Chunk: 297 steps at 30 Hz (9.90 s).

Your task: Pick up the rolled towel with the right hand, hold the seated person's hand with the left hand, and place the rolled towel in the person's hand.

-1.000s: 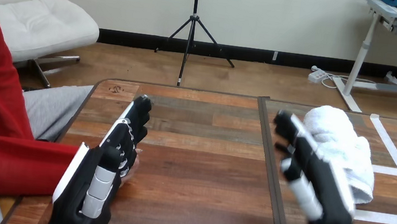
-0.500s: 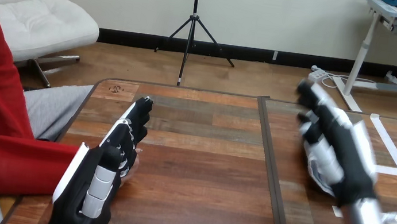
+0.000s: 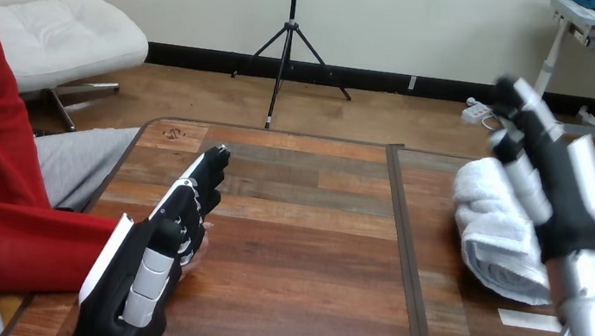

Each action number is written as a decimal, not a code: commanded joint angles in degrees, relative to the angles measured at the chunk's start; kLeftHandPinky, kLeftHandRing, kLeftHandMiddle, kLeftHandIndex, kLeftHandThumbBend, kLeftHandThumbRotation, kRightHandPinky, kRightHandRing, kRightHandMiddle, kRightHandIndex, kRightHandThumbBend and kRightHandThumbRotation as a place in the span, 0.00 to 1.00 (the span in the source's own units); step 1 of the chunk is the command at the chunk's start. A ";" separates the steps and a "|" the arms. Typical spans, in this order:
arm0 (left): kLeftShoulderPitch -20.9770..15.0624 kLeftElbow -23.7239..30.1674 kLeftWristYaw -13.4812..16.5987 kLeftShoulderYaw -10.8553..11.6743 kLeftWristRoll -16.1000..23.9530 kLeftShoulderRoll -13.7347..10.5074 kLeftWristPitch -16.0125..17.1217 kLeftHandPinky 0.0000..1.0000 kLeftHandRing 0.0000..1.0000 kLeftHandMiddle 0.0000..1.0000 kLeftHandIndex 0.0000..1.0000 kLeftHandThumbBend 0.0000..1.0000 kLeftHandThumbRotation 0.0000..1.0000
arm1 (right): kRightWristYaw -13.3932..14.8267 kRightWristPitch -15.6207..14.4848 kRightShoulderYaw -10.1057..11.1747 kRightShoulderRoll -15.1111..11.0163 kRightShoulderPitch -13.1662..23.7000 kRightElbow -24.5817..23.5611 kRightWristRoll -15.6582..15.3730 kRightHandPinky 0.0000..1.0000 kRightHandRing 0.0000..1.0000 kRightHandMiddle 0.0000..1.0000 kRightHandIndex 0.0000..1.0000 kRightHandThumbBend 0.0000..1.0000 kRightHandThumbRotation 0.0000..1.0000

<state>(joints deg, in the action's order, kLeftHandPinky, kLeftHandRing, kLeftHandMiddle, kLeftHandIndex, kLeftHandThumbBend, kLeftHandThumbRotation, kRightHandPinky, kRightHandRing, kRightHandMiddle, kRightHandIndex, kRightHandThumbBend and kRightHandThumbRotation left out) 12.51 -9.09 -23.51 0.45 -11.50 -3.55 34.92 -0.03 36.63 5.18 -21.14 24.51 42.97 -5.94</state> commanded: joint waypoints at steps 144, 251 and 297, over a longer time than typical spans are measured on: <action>-2.25 3.05 -0.03 -0.72 -2.51 0.51 -0.11 1.00 0.98 0.91 0.80 0.88 0.95 | 5.50 -32.64 -14.74 -1.04 23.63 32.25 -16.14 0.99 1.00 1.00 1.00 1.00 0.46; -1.34 8.64 -5.65 1.54 -12.02 0.72 1.42 0.96 0.95 0.90 0.62 0.72 0.92 | 20.24 -39.11 -25.94 0.04 19.20 33.92 -27.39 0.27 0.36 0.43 0.49 0.68 0.00; -1.71 6.37 9.91 6.29 13.73 -1.17 6.20 0.81 0.84 0.81 0.65 0.66 0.94 | 21.51 -22.82 -15.32 -1.68 17.21 31.23 -15.85 0.37 0.43 0.47 0.46 0.72 0.00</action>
<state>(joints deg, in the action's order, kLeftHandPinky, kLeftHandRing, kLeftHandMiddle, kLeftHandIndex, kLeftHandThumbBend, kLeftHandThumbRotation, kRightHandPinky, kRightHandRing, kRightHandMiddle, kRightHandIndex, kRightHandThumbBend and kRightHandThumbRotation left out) 13.49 -1.06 -19.57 3.55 -8.08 -3.55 37.08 19.80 9.80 -11.78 -24.21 41.39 75.62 -23.32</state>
